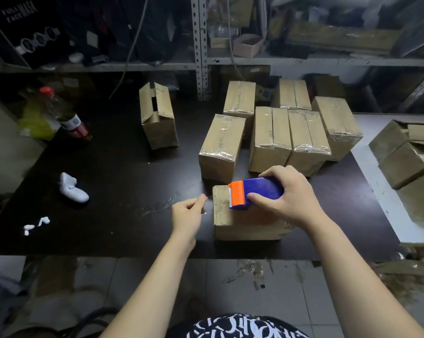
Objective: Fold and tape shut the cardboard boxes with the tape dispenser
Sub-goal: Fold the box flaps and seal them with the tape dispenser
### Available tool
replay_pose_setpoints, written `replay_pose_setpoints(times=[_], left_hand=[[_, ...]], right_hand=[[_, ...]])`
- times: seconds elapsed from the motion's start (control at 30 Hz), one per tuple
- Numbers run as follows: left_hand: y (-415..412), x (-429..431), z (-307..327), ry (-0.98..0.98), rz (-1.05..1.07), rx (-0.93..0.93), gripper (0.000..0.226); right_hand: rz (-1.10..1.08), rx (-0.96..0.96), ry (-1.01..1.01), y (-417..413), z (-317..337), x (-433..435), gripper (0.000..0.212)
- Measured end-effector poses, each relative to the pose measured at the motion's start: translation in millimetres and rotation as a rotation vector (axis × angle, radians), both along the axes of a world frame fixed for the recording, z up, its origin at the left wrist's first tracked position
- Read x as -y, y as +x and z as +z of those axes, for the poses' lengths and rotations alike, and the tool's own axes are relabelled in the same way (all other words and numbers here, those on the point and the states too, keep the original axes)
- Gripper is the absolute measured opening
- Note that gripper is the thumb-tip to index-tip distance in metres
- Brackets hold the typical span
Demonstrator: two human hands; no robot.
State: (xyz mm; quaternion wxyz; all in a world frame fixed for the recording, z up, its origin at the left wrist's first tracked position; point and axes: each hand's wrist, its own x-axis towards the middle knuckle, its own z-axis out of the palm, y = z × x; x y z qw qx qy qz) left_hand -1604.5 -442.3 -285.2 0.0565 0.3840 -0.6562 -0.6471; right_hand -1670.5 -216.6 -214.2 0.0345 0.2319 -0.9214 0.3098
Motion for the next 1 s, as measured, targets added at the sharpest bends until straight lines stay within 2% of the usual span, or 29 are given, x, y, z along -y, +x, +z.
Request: replay_pose_setpoints(times=[0.17, 0.27, 0.33, 0.37, 0.4, 0.5, 0.57, 0.63, 0.7, 0.9, 1.0], left_hand=[[3.5, -18.4, -24.4, 0.015, 0.022, -0.003, 0.030], [-2.8, -26.3, -24.0, 0.104, 0.072, 0.041, 0.019], [-7.3, -22.7, -23.0, 0.169, 0.139, 0.115, 0.051], [-8.1, -19.0, -25.0, 0.144, 0.157, 0.154, 0.063], [-7.8, -17.5, -25.7, 0.094, 0.170, 0.154, 0.064], [-7.9, -23.6, -20.2, -0.038, 0.204, 0.020, 0.034], [-10.2, -33.4, -13.2, -0.115, 0.127, -0.032, 0.022], [-15.1, -42.3, -8.0, -0.184, 0.015, -0.033, 0.032], [-23.7, -44.6, -6.9, -0.172, -0.016, -0.016, 0.039], [-47.5, -35.9, -7.5, -0.120, -0.094, -0.009, 0.027], [-55.9, -34.7, -3.9, -0.210, -0.139, 0.028, 0.021]], right_hand=[[0.024, -0.018, 0.033, 1.6, -3.1, -2.3, 0.053], [0.011, -0.023, 0.033, 1.3, -3.8, -3.3, 0.053], [0.013, -0.033, 0.027, 1.4, -3.3, -3.6, 0.052], [0.020, -0.038, 0.024, 1.3, -3.4, -4.1, 0.051], [0.028, -0.036, 0.023, 1.2, -4.0, -4.8, 0.050], [0.034, 0.001, 0.004, 0.3, -5.1, -7.4, 0.053], [0.032, 0.029, -0.040, -0.5, -2.4, -9.8, 0.049], [0.031, 0.075, -0.090, -3.4, 3.6, -13.2, 0.044], [0.030, 0.143, -0.107, -8.4, 10.2, -18.5, 0.044], [0.079, 0.290, -0.006, -17.9, 16.0, -27.2, 0.045], [0.049, 0.312, 0.011, -23.7, 17.7, -29.6, 0.049]])
